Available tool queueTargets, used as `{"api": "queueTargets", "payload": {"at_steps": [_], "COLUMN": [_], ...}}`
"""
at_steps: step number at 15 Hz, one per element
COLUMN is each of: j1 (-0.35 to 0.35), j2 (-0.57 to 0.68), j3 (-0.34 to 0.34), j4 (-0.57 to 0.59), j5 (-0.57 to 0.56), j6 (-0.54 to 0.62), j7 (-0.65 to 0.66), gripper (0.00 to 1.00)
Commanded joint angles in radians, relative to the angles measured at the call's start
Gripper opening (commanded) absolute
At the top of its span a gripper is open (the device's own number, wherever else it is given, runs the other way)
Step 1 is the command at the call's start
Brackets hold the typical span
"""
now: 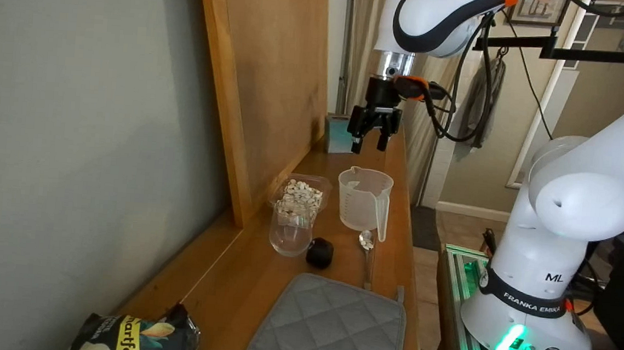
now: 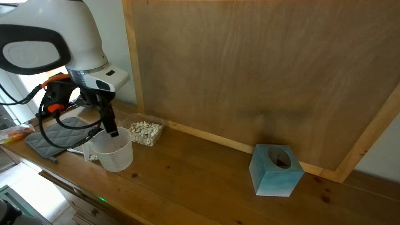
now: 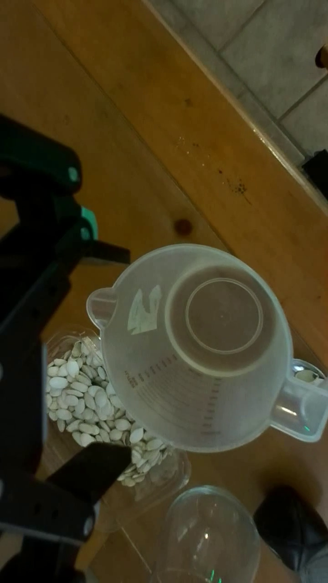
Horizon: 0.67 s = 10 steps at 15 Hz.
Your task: Pour the contents of the plastic jar into the glass jar
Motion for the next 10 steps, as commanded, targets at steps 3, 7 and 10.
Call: {"api": "queueTargets", "payload": {"at_steps": [3, 7, 10], "j1": [-0.004, -0.058, -0.085], "j2": [0.001, -0.015, -0.003], "j3": [0.004, -0.015, -0.036], "j4": [0.002, -0.018, -0.011], "j5": [0.002, -0.027, -0.041], "j6": [-0.002, -0.015, -0.05], "j7": [-0.002, 0.017, -0.009], "gripper": [1.0, 1.0, 1.0]}}
